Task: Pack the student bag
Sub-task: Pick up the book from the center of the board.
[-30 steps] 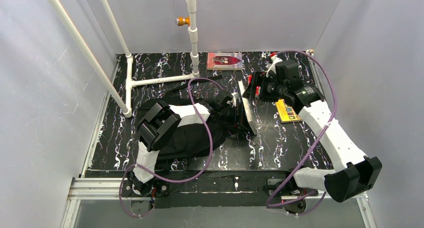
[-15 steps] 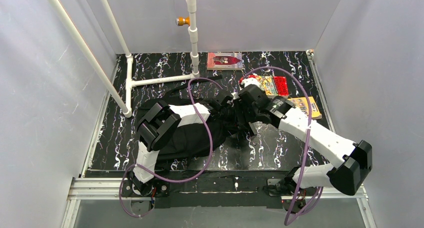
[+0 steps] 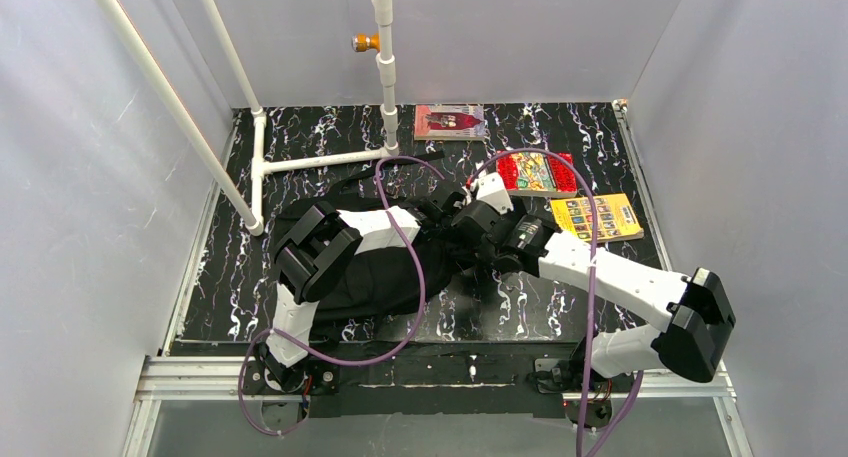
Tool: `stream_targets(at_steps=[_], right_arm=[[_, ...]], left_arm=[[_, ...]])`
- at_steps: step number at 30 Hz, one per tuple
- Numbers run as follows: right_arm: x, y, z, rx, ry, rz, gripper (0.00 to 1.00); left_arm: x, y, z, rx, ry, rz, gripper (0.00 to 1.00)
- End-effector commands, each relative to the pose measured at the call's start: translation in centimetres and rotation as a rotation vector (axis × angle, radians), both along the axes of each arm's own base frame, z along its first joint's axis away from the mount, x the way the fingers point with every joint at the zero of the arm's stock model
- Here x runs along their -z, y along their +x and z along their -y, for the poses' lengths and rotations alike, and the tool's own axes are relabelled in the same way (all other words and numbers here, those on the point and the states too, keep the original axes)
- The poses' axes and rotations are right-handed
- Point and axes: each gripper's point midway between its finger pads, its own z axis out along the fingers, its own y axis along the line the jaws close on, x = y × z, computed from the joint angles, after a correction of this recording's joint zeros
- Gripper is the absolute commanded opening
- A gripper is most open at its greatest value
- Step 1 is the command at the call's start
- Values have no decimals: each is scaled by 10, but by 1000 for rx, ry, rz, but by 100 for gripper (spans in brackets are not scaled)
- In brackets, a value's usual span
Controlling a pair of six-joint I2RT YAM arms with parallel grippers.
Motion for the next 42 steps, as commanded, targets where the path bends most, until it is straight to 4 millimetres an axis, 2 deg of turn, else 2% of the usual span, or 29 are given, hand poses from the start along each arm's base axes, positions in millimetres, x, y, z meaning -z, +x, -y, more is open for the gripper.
stream_targets(at_steps=[1,6,12,14,16,18,19,21,23,26,28,30,31,36,39,42], right_arm=[[-2,13,1,39,9,93,69],[5,20,1,65,-19,126,66],[12,27,-2,43,20,194,31],[10,27,-1,45,62,230,27],[4,27,1,46,104,266,17],[-10,28,5,54,140,310,4],[-18,29,8,57,148,326,1],[-35,31,15,74,164,349,1],[-60,32,21,93,210,371,1],[-106,30,19,72,341,384,1],[-122,29,18,53,428,366,1],[-127,30,19,49,511,317,1],[-123,31,15,32,562,257,1],[-104,36,15,43,734,60,1],[-105,38,12,39,797,3,1],[-105,42,14,44,833,-44,1]], left_arm=[[-24,6,6,-2,-32,27,64],[-24,6,7,-3,-32,22,64],[-30,5,6,0,-39,27,65],[-37,3,6,4,-53,32,65],[-46,2,5,4,-67,43,65],[-61,0,3,2,-88,60,65],[-69,0,3,2,-101,71,65],[-93,-2,2,8,-135,100,65],[-117,-5,-4,17,-155,130,65],[-156,-16,-21,35,-191,178,65],[-185,-21,-33,41,-224,239,66],[-210,-24,-52,22,-219,308,66],[-224,-24,-63,6,-211,351,68],[-251,-24,-103,-46,-141,497,75],[-244,-26,-110,-47,-105,491,75],[-233,-31,-103,-2,-130,467,76]])
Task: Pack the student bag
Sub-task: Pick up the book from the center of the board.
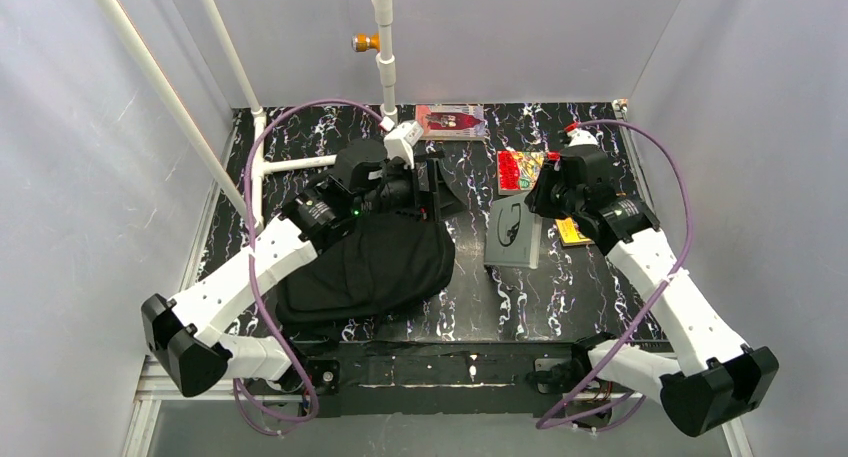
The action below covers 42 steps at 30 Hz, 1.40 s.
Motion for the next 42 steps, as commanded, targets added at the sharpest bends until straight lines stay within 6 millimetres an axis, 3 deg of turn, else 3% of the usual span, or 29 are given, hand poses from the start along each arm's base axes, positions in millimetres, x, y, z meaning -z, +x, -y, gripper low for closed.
stream_targets(at_steps=[1,6,11,14,18,23,28,31,36,42], right_arm=[[-33,1,-30,-119,218,-19,1],[-36,2,-27,-122,351,-111,1],[-69,3,-30,-219,532,-78,1],[-85,0,-37,-280,633,-73,1],[-104,-3,-51,-353,754,-60,1],[-132,-3,-66,-446,935,-44,1],[-159,-11,-75,-557,1096,-41,1],[-163,-13,-76,-575,1102,-40,1],[-174,-19,-79,-610,1129,-26,1],[-173,-20,-87,-653,1152,-42,1]], left_arm=[[39,-4,0,46,84,-50,76],[53,-7,17,128,11,-29,76],[68,5,3,24,55,-148,77],[55,16,-17,-94,-42,-335,77],[38,32,-51,-225,-139,-356,81],[20,31,-62,-194,-326,-330,86],[11,31,-77,-192,-358,-274,92],[-13,26,-71,-111,-413,-217,94],[-30,18,-66,-46,-477,-224,93],[-55,0,-55,135,-598,-264,73]])
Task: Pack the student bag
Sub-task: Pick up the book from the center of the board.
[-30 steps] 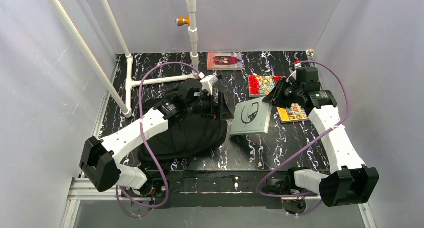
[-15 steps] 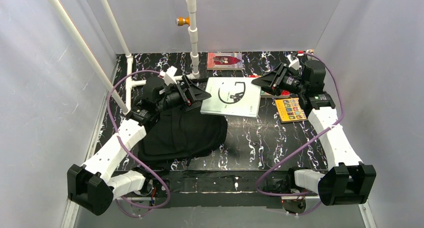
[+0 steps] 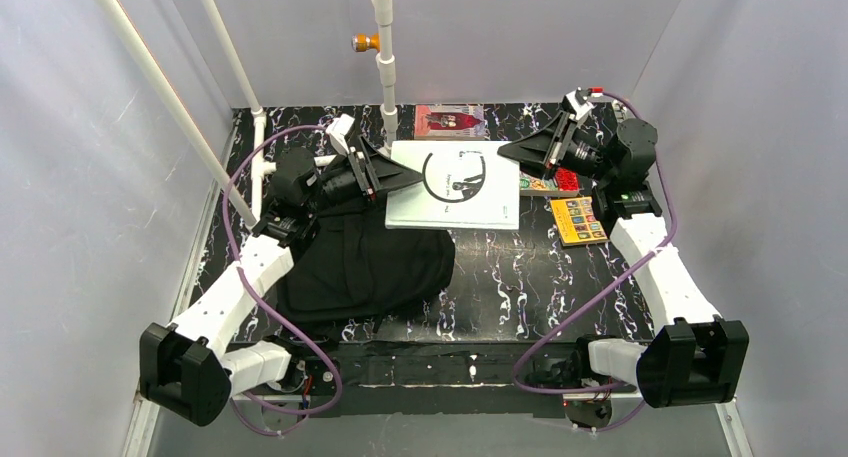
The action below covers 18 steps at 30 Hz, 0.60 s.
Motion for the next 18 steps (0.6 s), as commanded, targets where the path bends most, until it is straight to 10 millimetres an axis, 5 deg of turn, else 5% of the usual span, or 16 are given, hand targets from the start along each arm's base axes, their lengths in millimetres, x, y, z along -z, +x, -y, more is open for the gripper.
stream_targets(at_steps=[1,3,10,13,14,18], right_arm=[[-27,-14,-6,-74,61,78,1],[-23,-11,-7,-81,67,69,1],[-22,-11,-11,-131,152,66,1],[-23,-16,-20,-166,128,106,1],[-21,-17,-23,-180,108,109,7],[-5,-18,-31,-184,11,159,70]], left_arm=[[-33,-28,3,152,-124,74,69],[-40,-34,1,162,-135,97,60],[-46,-37,1,169,-170,43,0],[-47,-32,0,133,-186,22,0],[-48,-31,-2,118,-191,25,0],[-58,-28,-8,44,-220,52,0]])
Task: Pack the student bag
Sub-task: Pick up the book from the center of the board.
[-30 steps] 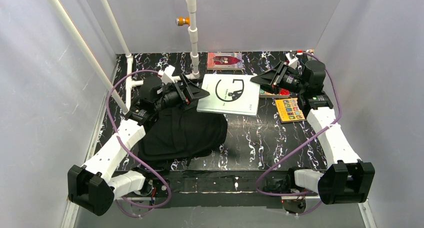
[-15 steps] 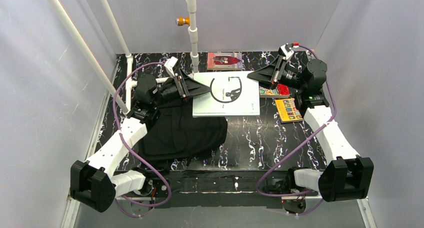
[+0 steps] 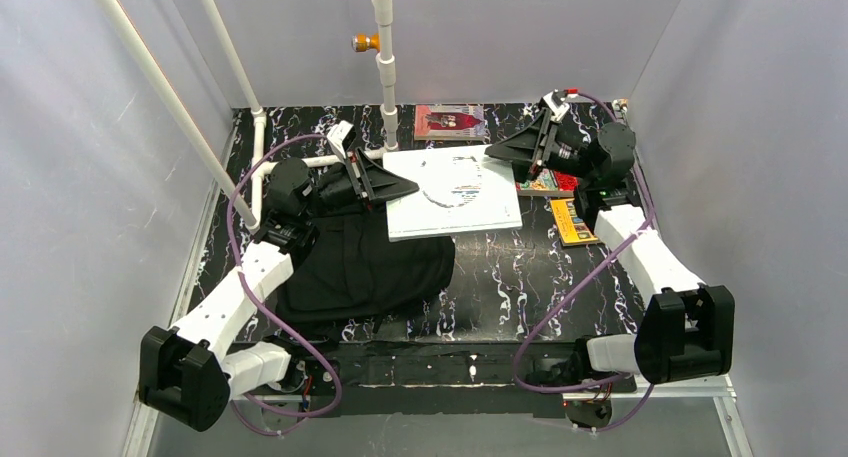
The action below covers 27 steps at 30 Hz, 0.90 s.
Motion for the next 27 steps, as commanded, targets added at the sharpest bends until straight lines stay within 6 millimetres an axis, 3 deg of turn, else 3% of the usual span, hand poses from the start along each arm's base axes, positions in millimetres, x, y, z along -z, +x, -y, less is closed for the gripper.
stream_targets(at_steps=[1,3,4,15,19,27], right_arm=[[-12,-21,-12,-51,-65,190,80],[-7,-28,-14,-62,-59,208,96],[-6,-31,-15,-64,-48,214,98],[-4,-73,-16,-90,64,212,98],[-5,-69,-17,-92,40,210,91],[-7,-68,-16,-107,29,199,77]], left_arm=[[-44,-10,-11,-75,-97,109,0],[-49,-7,-13,-101,-110,108,0],[-50,-5,-13,-110,-117,96,0],[-61,6,-11,-129,-133,92,0],[-62,-2,-5,-46,-107,122,0],[-33,-17,-3,32,-53,118,0]])
